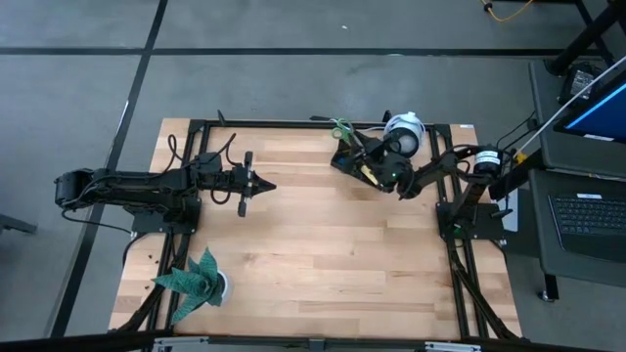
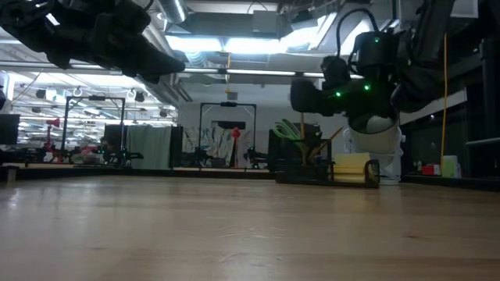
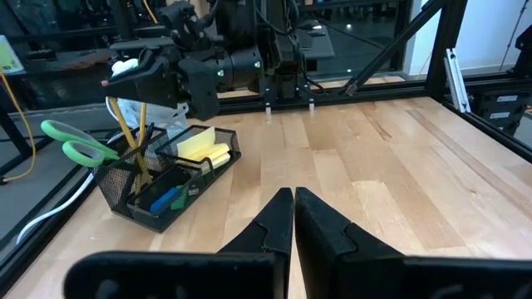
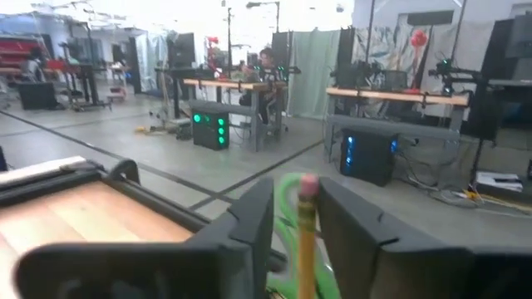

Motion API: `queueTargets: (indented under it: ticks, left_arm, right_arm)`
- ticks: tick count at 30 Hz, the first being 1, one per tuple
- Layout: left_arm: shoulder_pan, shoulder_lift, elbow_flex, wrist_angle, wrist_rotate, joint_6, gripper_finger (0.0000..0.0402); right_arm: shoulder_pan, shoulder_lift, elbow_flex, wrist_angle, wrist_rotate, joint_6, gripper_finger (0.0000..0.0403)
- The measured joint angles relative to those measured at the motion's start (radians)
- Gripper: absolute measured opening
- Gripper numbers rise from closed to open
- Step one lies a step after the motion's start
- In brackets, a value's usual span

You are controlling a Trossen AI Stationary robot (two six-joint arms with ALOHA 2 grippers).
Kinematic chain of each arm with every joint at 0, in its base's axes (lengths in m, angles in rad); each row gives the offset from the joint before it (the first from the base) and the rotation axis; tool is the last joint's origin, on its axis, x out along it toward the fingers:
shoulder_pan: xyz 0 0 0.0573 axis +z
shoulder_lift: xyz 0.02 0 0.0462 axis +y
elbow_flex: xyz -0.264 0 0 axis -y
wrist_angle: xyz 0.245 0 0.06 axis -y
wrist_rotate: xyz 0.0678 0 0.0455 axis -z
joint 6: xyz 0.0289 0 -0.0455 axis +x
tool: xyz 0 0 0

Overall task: Pick and place office supplies into organizer
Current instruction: Put the yellow pencil into the metal mesh desk organizer, then return to Home Position

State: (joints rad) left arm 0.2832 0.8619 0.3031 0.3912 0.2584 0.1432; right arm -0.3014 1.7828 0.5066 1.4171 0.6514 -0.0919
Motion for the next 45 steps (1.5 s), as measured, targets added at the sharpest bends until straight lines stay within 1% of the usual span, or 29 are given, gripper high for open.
queueTargets:
  ticks: [4,8,11,14,16,18,20,25,28,31,36,38,42,45]
  left_arm:
    - [0.0,0.0,0.0,0.0,0.0,0.0,0.0016]
    - [0.002,-0.002,0.0,0.0,-0.004,0.01,0.0017]
    - [0.013,-0.024,0.0,0.003,-0.014,0.012,0.0015]
    - [0.026,-0.052,0.001,-0.001,-0.014,0.0,0.0011]
    - [0.037,-0.076,0.001,0.003,-0.015,0.0,0.0008]
    - [0.05,-0.099,0.001,-0.003,-0.014,-0.007,0.0003]
    - [0.066,-0.121,0.001,0.002,-0.014,-0.014,0.0002]
    - [0.113,-0.174,0.001,-0.009,-0.014,-0.016,0.0002]
    - [0.148,-0.222,0.001,-0.034,-0.014,-0.01,0.0001]
    - [0.183,-0.287,0.001,-0.076,-0.014,-0.009,0.0002]
    - [0.239,-0.413,0.001,-0.184,-0.014,0.032,0.0002]
    - [0.251,-0.454,0.001,-0.229,-0.014,0.025,0.0002]
    - [0.256,-0.52,0.0,-0.317,-0.021,0.025,0.0001]
    - [0.256,-0.555,-0.015,-0.318,-0.06,0.013,0.0002]
  right_arm:
    - [0.026,0.0,0.039,0.0,0.001,-0.031,0.0124]
    - [0.068,-0.021,0.071,-0.016,0.0,-0.128,0.0128]
    - [0.116,-0.072,0.07,-0.064,0.002,-0.157,0.0118]
    - [0.169,-0.157,0.063,-0.114,0.011,-0.187,0.0088]
    - [0.203,-0.23,0.061,-0.181,0.017,-0.202,0.0057]
    - [0.236,-0.311,0.06,-0.292,0.017,-0.201,0.0021]
    - [0.267,-0.39,0.06,-0.415,0.018,-0.171,0.0009]
    - [0.347,-0.548,0.06,-0.689,0.017,-0.094,0.0006]
    - [0.403,-0.617,0.06,-0.808,0.017,-0.064,0.0006]
    - [0.465,-0.674,0.06,-0.911,-0.022,-0.044,0.0004]
    - [0.56,-0.749,0.06,-1.006,-0.027,-0.027,0.0003]
    - [0.589,-0.777,0.06,-1.044,-0.028,-0.02,0.0003]
    - [0.621,-0.836,0.059,-1.157,-0.028,0.019,0.0002]
    - [0.63,-0.873,0.059,-1.22,-0.027,0.084,0.0002]
